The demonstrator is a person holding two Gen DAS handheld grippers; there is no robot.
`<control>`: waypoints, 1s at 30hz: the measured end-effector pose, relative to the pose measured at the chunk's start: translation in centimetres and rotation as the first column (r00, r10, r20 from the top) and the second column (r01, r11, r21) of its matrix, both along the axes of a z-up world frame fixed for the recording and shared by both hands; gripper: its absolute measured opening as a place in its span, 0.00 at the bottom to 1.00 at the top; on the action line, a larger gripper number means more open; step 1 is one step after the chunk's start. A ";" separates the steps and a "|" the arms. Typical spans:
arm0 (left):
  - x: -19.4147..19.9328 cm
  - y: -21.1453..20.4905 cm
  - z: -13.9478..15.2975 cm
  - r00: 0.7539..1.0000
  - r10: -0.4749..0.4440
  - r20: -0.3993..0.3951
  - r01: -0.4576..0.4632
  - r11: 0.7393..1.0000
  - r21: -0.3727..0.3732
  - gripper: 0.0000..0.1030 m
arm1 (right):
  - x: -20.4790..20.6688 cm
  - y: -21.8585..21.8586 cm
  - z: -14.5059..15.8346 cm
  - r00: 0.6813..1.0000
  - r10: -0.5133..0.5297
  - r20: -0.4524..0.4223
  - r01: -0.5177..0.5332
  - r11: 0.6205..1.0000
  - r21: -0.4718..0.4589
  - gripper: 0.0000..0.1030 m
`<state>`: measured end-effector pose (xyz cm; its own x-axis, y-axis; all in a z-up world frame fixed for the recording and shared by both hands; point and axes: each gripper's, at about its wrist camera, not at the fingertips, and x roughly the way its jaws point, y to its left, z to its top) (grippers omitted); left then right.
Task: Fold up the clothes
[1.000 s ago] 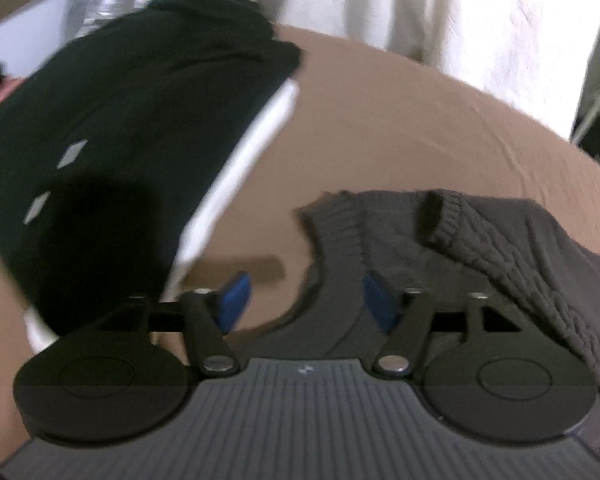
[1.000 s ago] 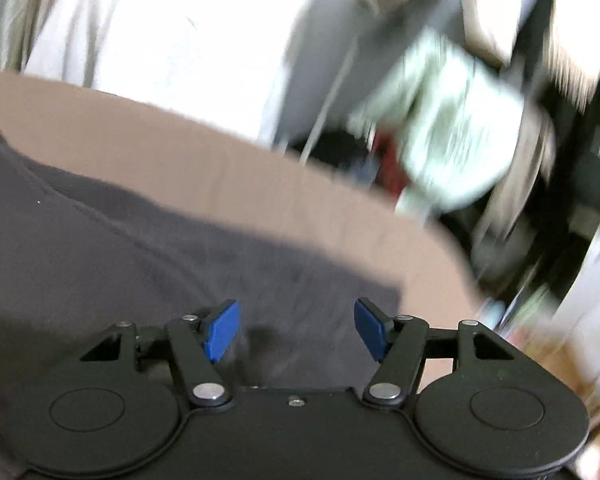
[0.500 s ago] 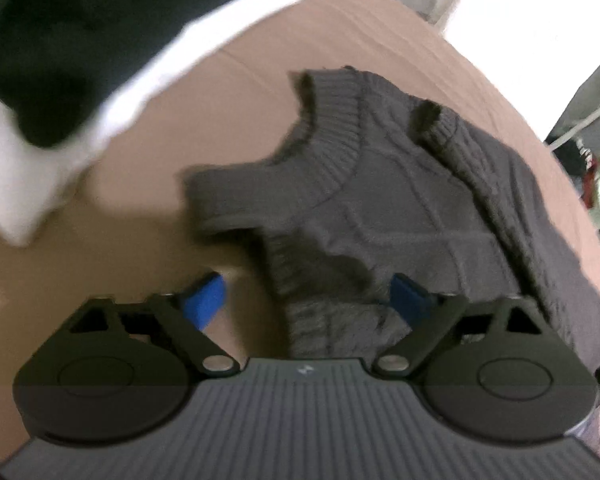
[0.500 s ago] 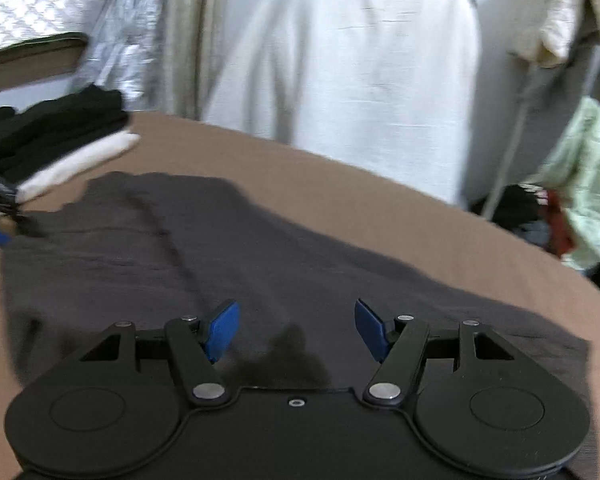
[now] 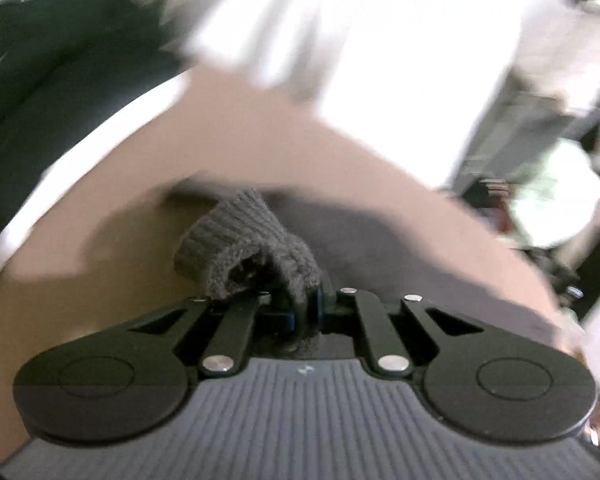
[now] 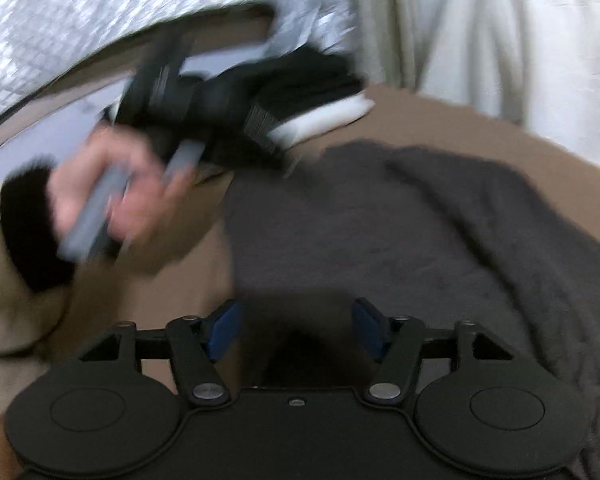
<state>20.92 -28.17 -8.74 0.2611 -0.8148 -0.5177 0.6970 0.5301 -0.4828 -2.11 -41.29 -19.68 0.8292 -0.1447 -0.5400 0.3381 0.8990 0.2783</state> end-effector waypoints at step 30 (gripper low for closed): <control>-7.4 -2.4 2.1 0.869 -0.495 0.012 0.489 0.861 0.143 0.66 | -7.4 -0.8 0.3 0.984 -0.145 -0.101 0.152 0.986 0.066 0.64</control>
